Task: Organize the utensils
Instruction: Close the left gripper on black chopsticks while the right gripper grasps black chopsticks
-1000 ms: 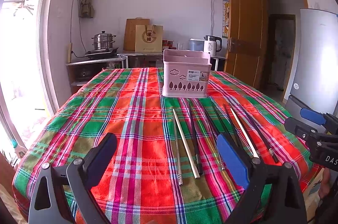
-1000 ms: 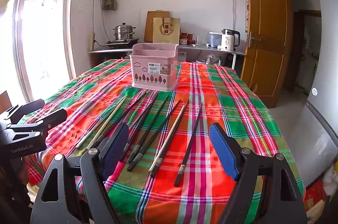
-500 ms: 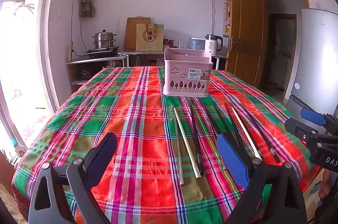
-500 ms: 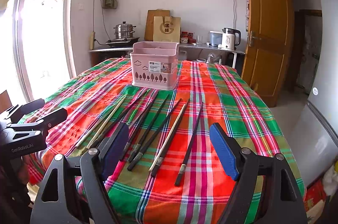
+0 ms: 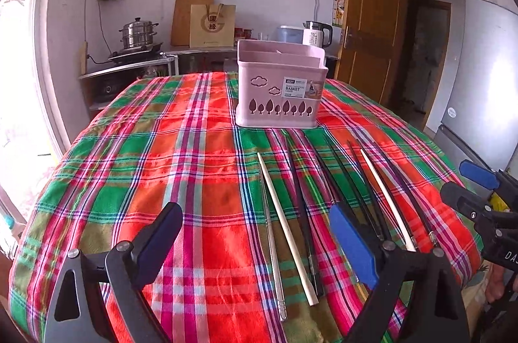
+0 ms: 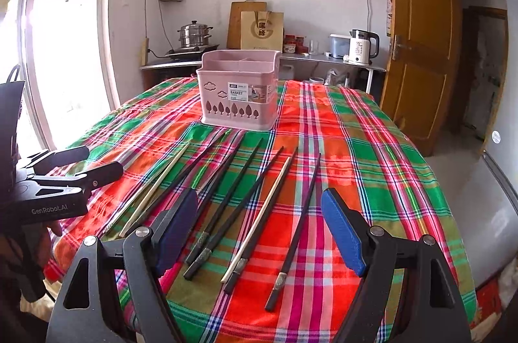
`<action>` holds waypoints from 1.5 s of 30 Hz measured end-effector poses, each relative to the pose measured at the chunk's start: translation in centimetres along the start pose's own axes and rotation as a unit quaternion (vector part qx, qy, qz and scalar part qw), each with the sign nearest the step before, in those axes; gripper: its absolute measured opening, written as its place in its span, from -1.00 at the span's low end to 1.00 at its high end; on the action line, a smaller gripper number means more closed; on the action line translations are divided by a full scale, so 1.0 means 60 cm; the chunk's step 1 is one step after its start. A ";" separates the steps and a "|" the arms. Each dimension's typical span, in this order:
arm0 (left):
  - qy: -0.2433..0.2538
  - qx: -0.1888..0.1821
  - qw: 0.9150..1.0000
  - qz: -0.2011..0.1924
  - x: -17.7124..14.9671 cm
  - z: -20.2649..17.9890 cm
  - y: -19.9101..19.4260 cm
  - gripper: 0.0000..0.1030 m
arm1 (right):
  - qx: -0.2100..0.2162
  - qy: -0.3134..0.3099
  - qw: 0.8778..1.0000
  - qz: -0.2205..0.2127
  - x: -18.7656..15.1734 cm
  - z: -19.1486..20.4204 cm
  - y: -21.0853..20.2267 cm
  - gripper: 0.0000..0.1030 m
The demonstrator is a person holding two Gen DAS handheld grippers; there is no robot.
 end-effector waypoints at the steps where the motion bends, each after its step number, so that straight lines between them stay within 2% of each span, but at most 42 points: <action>1: 0.003 -0.002 1.000 0.006 0.005 0.000 0.010 0.78 | -0.001 0.000 1.000 0.004 0.002 -0.001 0.008 0.47; 6: 0.012 -0.029 0.999 0.032 0.037 -0.001 0.055 0.69 | 0.002 0.009 0.999 0.031 0.013 -0.010 0.049 0.14; 11: 0.022 -0.055 0.996 0.070 0.066 -0.005 0.113 0.26 | 0.011 0.026 0.998 0.060 0.028 -0.019 0.093 -0.20; 13: 0.034 -0.059 0.994 0.083 0.075 -0.009 0.136 0.15 | 0.014 0.027 0.997 0.071 0.036 -0.019 0.112 -0.26; 14: 0.037 -0.063 0.993 0.092 0.078 -0.011 0.149 0.09 | 0.017 0.028 0.997 0.075 0.039 -0.019 0.123 -0.34; 18: 0.027 -0.077 0.988 0.128 0.079 -0.003 0.200 -0.11 | 0.022 0.028 0.994 0.101 0.045 -0.017 0.167 -0.54; 20: 0.023 -0.079 0.986 0.143 0.076 0.000 0.221 -0.20 | 0.021 0.026 0.993 0.115 0.046 -0.018 0.188 -0.56; 24: 0.015 -0.082 0.984 0.160 0.071 0.005 0.249 -0.24 | 0.021 0.028 0.989 0.142 0.043 -0.023 0.228 -0.66; 32: 0.010 -0.096 0.978 0.184 0.076 0.002 0.284 -0.47 | 0.033 0.038 0.982 0.179 0.046 -0.023 0.282 -0.70; 38: 0.014 -0.090 0.976 0.198 0.082 -0.001 0.301 -0.56 | 0.034 0.031 0.977 0.208 0.039 -0.015 0.311 -0.78; 42: 0.029 -0.082 0.974 0.209 0.086 -0.005 0.312 -0.58 | 0.029 0.024 0.977 0.211 0.038 -0.013 0.318 -0.79; 45: 0.042 -0.069 0.973 0.215 0.088 -0.006 0.319 -0.70 | 0.024 0.020 0.976 0.213 0.038 -0.013 0.320 -0.84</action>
Point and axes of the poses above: each gripper's, at about its wrist camera, not at the fingertips, and y roughly the way its jaws point, z to its left, x to its top, the point moved 9 cm from there along y, roughly the way its jaws point, and after that the axes turned 14 degrees about -x, right-handed, at the moved point
